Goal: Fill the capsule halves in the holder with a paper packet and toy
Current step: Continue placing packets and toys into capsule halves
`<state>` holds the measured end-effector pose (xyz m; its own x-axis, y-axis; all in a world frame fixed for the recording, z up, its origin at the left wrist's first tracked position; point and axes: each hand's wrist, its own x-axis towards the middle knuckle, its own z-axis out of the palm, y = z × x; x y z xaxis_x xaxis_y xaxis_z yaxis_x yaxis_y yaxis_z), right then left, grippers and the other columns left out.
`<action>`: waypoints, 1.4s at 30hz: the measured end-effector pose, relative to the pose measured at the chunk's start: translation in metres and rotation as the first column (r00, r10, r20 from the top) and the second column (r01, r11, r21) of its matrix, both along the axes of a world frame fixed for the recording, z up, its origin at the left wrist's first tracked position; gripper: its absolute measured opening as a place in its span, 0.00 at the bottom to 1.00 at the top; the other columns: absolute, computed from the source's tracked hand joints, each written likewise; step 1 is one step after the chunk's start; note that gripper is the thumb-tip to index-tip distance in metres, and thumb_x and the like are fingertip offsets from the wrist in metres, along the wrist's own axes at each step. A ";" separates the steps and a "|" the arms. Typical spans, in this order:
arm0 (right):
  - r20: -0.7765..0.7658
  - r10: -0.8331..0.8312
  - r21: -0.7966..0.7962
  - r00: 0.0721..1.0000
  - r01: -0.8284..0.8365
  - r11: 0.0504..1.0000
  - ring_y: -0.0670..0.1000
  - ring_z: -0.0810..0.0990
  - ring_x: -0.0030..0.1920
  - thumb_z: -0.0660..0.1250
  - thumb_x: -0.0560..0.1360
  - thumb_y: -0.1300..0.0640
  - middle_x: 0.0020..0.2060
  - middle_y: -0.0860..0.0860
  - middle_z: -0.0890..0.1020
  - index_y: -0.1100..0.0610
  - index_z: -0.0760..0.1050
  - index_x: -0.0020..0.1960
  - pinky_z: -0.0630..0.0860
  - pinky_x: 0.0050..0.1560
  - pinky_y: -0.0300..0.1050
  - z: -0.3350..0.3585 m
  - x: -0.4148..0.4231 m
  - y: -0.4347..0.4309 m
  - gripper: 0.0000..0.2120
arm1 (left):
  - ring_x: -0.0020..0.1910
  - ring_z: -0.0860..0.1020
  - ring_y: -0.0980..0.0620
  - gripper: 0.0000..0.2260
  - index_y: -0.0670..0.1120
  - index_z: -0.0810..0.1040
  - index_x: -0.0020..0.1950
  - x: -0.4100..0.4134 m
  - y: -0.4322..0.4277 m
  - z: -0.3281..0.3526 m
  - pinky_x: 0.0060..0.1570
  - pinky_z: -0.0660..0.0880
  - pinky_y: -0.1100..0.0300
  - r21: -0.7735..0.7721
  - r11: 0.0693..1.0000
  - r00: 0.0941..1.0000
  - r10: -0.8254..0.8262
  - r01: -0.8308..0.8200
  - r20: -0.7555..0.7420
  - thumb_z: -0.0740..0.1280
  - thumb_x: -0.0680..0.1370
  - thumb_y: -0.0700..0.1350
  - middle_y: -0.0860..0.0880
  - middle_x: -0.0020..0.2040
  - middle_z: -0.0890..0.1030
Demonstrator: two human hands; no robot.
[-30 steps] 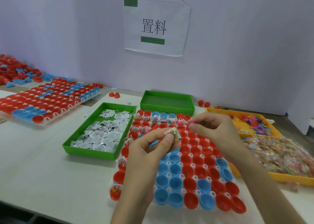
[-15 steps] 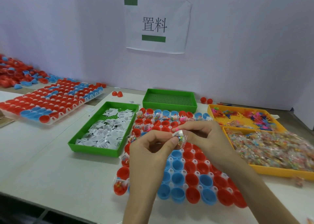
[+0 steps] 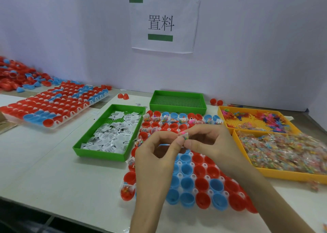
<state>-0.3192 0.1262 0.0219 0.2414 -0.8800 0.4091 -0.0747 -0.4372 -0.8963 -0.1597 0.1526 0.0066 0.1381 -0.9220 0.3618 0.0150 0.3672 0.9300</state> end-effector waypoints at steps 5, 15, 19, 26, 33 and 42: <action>0.028 -0.005 -0.037 1.000 0.006 0.999 0.48 0.87 0.40 0.75 0.67 0.62 0.39 0.50 0.87 0.55 0.85 0.43 0.80 0.42 0.34 0.003 0.002 0.004 0.06 | 0.38 0.84 0.52 0.08 0.48 0.86 0.46 0.002 -0.001 0.001 0.40 0.80 0.64 0.071 0.996 0.996 -0.058 0.062 -0.069 0.77 0.71 0.38 0.47 0.40 0.85; -0.042 0.017 -0.088 0.999 -0.020 0.996 0.52 0.87 0.40 0.79 0.67 0.60 0.39 0.52 0.87 0.57 0.83 0.41 0.82 0.43 0.40 -0.006 0.010 0.007 0.06 | 0.40 0.85 0.54 0.06 0.47 0.87 0.43 0.037 0.002 0.018 0.42 0.79 0.66 0.167 0.969 0.956 -0.214 0.182 0.199 0.76 0.71 0.36 0.50 0.39 0.86; -0.175 0.022 -0.145 0.984 -0.047 0.988 0.49 0.86 0.39 0.79 0.68 0.65 0.38 0.48 0.86 0.53 0.83 0.42 0.80 0.43 0.37 -0.011 0.011 0.007 0.10 | 0.43 0.83 0.60 0.06 0.51 0.86 0.46 0.052 -0.003 0.036 0.47 0.78 0.67 0.092 0.954 0.695 -0.272 0.286 0.666 0.76 0.73 0.40 0.57 0.40 0.85; -0.304 -0.130 -0.368 0.944 0.010 0.930 0.45 0.84 0.41 0.77 0.71 0.66 0.39 0.43 0.84 0.55 0.82 0.45 0.78 0.44 0.33 -0.009 0.012 0.007 0.09 | 0.40 0.84 0.61 0.05 0.47 0.87 0.45 0.068 -0.037 0.056 0.46 0.78 0.71 0.129 0.911 0.579 -0.353 0.391 0.735 0.76 0.73 0.37 0.56 0.40 0.86; -0.171 -0.338 -0.356 0.926 0.261 0.897 0.47 0.82 0.36 0.74 0.72 0.69 0.34 0.46 0.83 0.55 0.83 0.43 0.78 0.41 0.40 -0.006 -0.010 -0.008 0.10 | 0.40 0.82 0.64 0.02 0.52 0.87 0.41 0.079 -0.087 0.031 0.43 0.71 0.78 0.022 0.993 0.571 -0.083 0.113 0.817 0.78 0.71 0.47 0.59 0.37 0.85; -0.172 -0.326 -0.344 0.930 0.253 0.904 0.50 0.81 0.34 0.74 0.72 0.69 0.33 0.50 0.83 0.56 0.82 0.43 0.79 0.39 0.42 -0.008 -0.010 -0.008 0.08 | 0.45 0.81 0.62 0.02 0.55 0.87 0.41 0.073 -0.101 0.003 0.54 0.78 0.56 0.045 0.998 0.452 -0.062 0.048 0.890 0.78 0.71 0.49 0.59 0.42 0.85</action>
<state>-0.3291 0.1182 0.0138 0.1111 -0.7610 0.6392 -0.4199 -0.6189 -0.6638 -0.0871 0.0518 0.0095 -0.3045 -0.9203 0.2457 -0.8039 0.3866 0.4519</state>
